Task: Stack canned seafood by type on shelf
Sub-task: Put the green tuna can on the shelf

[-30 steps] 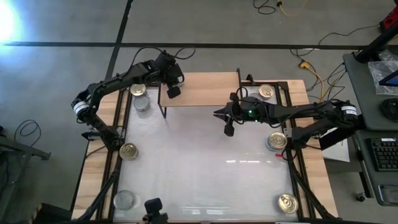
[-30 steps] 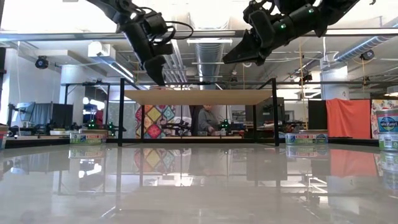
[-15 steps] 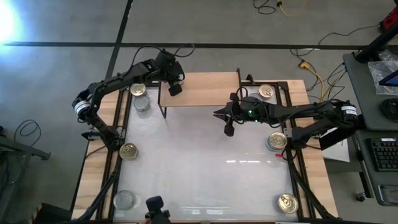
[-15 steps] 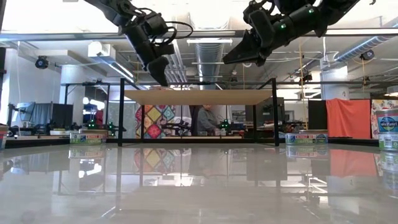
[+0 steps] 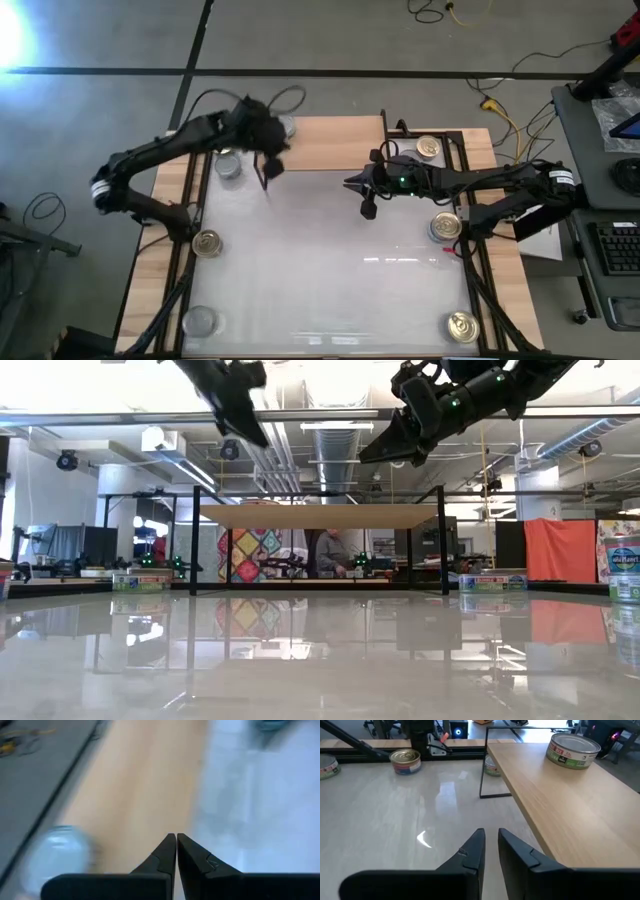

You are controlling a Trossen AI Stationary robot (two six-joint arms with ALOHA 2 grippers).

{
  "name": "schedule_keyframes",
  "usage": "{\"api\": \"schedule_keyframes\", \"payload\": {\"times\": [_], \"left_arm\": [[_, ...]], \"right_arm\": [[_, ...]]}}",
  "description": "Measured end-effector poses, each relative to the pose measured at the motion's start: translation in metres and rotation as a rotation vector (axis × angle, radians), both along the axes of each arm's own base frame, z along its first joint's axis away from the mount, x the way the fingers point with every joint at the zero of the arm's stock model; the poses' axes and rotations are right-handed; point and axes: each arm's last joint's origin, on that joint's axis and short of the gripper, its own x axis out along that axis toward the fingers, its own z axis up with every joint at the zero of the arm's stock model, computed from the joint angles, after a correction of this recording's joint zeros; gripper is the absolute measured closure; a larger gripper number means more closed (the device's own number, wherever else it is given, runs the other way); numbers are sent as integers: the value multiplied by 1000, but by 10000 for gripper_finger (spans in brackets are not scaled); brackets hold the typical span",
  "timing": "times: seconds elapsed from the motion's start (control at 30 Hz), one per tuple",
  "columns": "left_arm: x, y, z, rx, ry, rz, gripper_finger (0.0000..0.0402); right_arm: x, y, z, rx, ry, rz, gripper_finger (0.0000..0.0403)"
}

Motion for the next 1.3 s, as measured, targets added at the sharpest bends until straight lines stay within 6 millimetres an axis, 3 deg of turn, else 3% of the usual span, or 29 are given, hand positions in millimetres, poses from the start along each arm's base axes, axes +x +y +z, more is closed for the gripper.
{"api": "schedule_keyframes", "payload": {"times": [0.23,0.47,0.63,0.8,1.03,1.3], "left_arm": [[-36,-76,-17,-82,-121,-171,401],[-82,-115,-38,-262,-193,-102,401],[-100,-112,-59,-330,-273,224,401],[-117,-104,-71,-260,-403,537,401],[-142,-93,-43,-98,-819,951,401],[-145,-89,-37,-29,-1052,1181,402]], "right_arm": [[0,0,0,-5,2,2,353],[0,0,1,-39,1,15,349],[0,0,1,-38,-3,15,357],[2,0,-2,-34,6,14,358],[7,-1,-11,-27,40,15,349],[18,-3,-29,-5,73,9,341]]}}
